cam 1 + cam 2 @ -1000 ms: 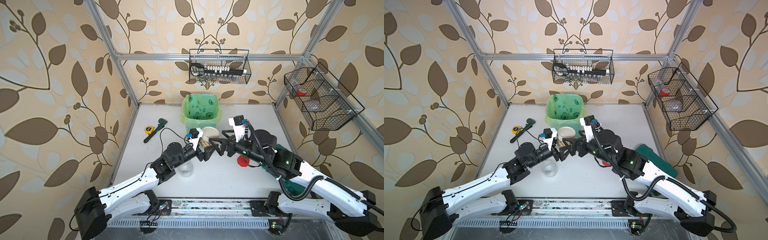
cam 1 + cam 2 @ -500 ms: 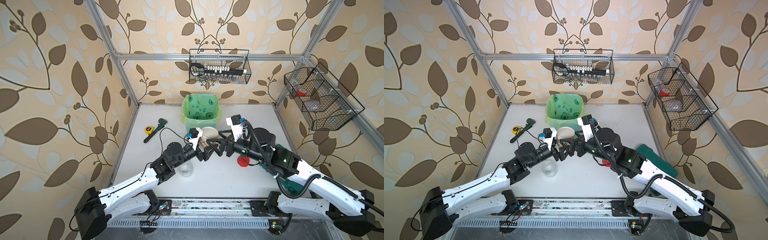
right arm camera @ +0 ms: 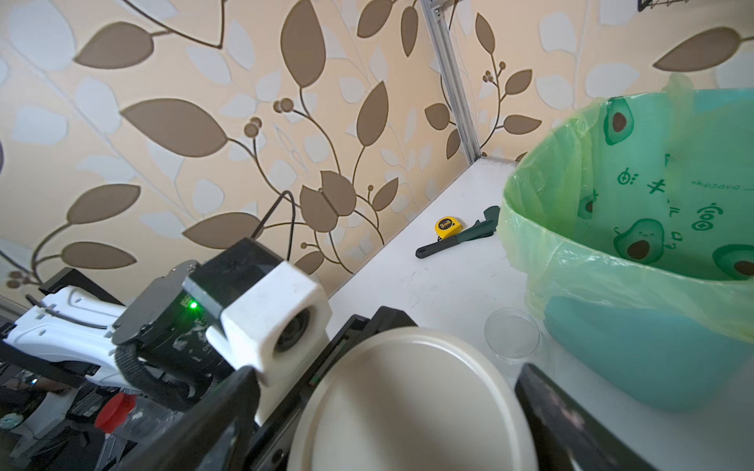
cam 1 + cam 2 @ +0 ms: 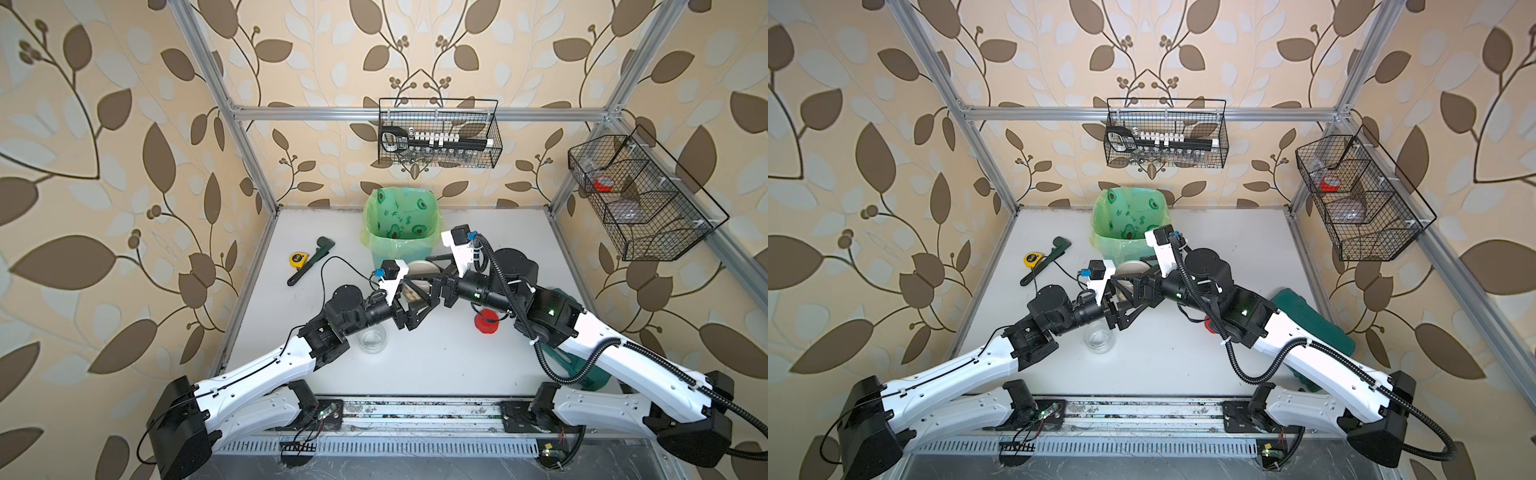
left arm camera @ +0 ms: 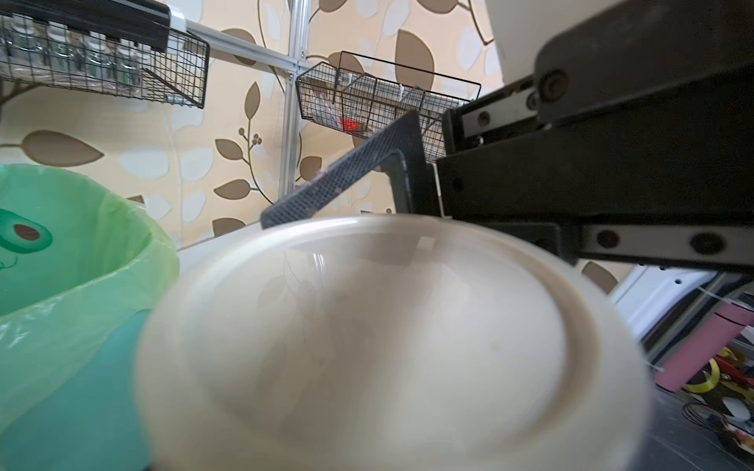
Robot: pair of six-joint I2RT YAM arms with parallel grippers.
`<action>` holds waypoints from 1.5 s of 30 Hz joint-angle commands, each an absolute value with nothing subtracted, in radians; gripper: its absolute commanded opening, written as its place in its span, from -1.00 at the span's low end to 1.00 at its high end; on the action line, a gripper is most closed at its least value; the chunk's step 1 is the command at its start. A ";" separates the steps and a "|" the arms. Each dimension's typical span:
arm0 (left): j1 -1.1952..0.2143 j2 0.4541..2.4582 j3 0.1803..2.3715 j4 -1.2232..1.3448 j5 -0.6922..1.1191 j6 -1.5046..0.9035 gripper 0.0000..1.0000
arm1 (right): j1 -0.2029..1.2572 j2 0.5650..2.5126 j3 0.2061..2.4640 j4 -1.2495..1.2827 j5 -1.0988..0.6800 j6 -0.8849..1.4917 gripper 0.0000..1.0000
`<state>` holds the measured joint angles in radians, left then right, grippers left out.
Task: Empty moldy peanuts from jars
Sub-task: Unscrew the lid from the jar.
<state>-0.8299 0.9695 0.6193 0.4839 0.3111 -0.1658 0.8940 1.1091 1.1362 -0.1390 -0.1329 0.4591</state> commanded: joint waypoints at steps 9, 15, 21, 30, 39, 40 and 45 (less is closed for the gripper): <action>-0.834 0.924 0.622 0.564 0.278 -0.163 -1.00 | 0.892 1.018 1.076 -0.129 -0.169 0.419 0.98; -0.832 0.871 0.588 0.556 0.217 -0.151 -1.00 | 0.887 0.972 1.072 -0.197 -0.113 0.393 0.98; -0.831 0.831 0.562 0.539 0.184 -0.143 -1.00 | 0.887 0.953 1.102 -0.257 -0.182 0.387 0.98; -0.832 0.839 0.568 0.528 0.184 -0.150 -1.00 | 0.893 1.005 1.127 -0.254 -0.314 0.399 0.98; -0.832 0.856 0.553 0.542 0.183 -0.163 -1.00 | 0.914 1.015 1.139 -0.265 -0.297 0.397 0.98; -0.832 0.859 0.555 0.542 0.186 -0.164 -1.00 | 0.915 1.017 1.140 -0.264 -0.296 0.397 0.98; -0.831 0.865 0.558 0.547 0.206 -0.171 -1.00 | 0.916 1.042 1.140 -0.254 -0.293 0.392 0.99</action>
